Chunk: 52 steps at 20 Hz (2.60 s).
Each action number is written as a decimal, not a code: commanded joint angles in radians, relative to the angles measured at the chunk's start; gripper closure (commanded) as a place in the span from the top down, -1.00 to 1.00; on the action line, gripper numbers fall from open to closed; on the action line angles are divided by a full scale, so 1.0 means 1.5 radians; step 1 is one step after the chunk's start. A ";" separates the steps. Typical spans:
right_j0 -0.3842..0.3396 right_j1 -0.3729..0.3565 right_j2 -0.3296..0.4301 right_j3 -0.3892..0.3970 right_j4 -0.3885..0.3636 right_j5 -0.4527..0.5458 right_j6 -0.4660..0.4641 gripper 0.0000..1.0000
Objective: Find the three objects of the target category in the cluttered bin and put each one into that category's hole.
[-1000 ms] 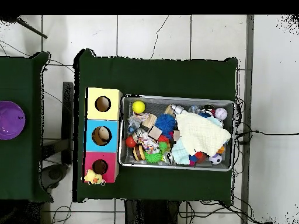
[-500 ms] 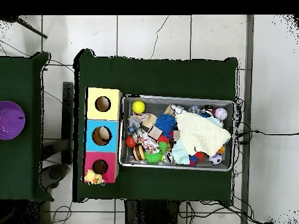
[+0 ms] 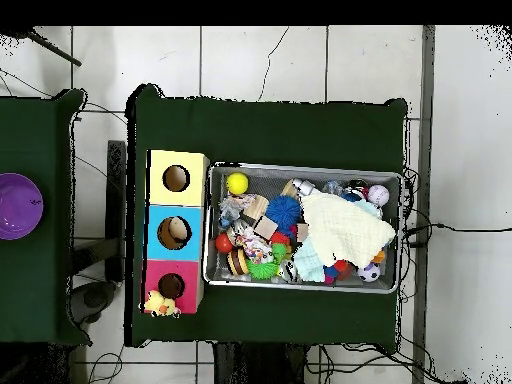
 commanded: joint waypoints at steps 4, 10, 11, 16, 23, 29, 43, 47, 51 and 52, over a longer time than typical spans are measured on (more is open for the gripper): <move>-0.004 0.037 -0.006 -0.125 0.078 0.026 0.188 -1.00; -0.075 0.047 0.067 -0.104 0.023 -0.056 0.273 -1.00; -0.084 0.051 0.075 -0.102 0.014 -0.067 0.283 -1.00; -0.123 0.072 0.115 -0.096 -0.033 -0.120 0.335 -1.00; -0.127 0.076 0.118 -0.103 -0.059 -0.135 0.361 -1.00; -0.135 0.083 0.123 -0.108 -0.084 -0.150 0.392 -1.00; -0.145 0.102 0.131 -0.120 -0.122 -0.194 0.410 -1.00; -0.155 0.103 0.136 -0.117 -0.127 -0.201 0.417 -1.00; -0.159 0.111 0.133 -0.120 -0.141 -0.212 0.415 -1.00; -0.159 0.114 0.132 -0.121 -0.145 -0.217 0.417 -1.00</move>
